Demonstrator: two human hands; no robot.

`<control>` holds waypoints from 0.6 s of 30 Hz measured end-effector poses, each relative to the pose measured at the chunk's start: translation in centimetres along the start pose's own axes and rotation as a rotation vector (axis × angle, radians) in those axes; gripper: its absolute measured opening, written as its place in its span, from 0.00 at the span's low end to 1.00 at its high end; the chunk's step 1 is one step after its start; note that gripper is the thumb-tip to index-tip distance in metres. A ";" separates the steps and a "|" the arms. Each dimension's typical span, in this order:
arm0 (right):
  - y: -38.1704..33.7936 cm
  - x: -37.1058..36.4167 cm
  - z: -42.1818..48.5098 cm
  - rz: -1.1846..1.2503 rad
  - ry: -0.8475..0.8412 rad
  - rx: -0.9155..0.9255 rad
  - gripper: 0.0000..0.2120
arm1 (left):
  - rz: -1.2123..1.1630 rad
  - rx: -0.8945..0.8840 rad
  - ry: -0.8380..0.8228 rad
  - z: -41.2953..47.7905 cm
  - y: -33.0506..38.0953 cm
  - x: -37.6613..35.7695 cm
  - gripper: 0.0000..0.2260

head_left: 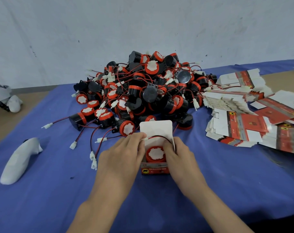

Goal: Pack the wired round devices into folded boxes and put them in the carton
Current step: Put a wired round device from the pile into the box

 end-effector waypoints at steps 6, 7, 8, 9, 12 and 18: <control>-0.1 0.0 -0.2 -0.001 0.008 -0.003 0.16 | 0.126 -0.077 -0.044 -0.2 -0.1 -0.2 0.15; -0.1 0.0 -0.2 -0.001 0.019 -0.008 0.17 | 0.131 -0.074 -0.055 -0.2 -0.1 -0.2 0.15; -0.1 0.0 -0.1 -0.001 0.027 -0.015 0.18 | 0.126 -0.063 -0.068 -0.2 0.0 -0.1 0.15; -0.1 0.0 -0.1 0.003 0.030 -0.022 0.18 | 0.115 -0.049 -0.080 -0.2 0.0 -0.1 0.13; 0.1 -0.2 0.2 0.065 0.025 -0.028 0.15 | 0.091 -0.021 -0.116 -0.3 0.0 0.0 0.10; 0.2 -0.4 0.4 0.132 0.015 -0.035 0.11 | 0.094 0.001 -0.170 -0.4 -0.1 0.2 0.08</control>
Point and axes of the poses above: each hand's wrist, its own z-axis towards the middle knuckle, its own x-axis out of the back of the hand, y = z × x, the point moved 2 cm from there along z, towards the middle knuckle, and after that the axes turned 2 degrees about -y, right-handed, at the moved point
